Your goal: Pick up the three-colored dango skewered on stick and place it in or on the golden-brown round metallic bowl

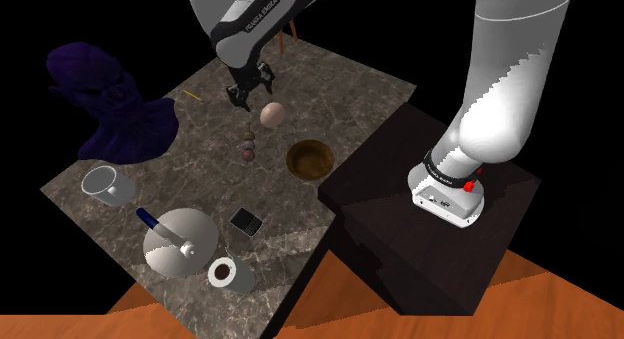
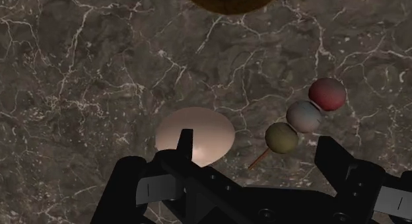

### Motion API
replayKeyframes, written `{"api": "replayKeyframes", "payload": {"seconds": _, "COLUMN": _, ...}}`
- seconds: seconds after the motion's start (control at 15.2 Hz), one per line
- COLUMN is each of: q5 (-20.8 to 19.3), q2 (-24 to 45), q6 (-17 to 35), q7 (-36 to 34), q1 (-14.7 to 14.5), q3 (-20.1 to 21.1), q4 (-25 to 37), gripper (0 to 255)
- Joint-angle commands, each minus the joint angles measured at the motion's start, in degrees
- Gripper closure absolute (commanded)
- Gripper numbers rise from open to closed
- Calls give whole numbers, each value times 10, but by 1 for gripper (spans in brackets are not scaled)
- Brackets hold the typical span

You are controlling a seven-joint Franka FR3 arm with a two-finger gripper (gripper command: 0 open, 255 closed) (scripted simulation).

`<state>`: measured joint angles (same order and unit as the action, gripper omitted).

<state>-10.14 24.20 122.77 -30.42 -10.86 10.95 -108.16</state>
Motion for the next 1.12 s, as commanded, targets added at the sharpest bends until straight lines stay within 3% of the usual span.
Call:
{"api": "replayKeyframes", "payload": {"seconds": 0.0, "q5": -13, "q2": 47, "q6": 0, "q7": -15, "q1": -12, "q3": -4, "q4": 46, "gripper": 0}}
{"api": "replayKeyframes", "payload": {"seconds": 0.53, "q5": -40, "q2": 234, "q6": -41, "q7": -43, "q1": -57, "q3": -25, "q4": 274, "gripper": 0}}
{"api": "replayKeyframes", "payload": {"seconds": 1.06, "q5": -46, "q2": 262, "q6": -1, "q7": -46, "q1": -55, "q3": -30, "q4": 262, "gripper": 0}}
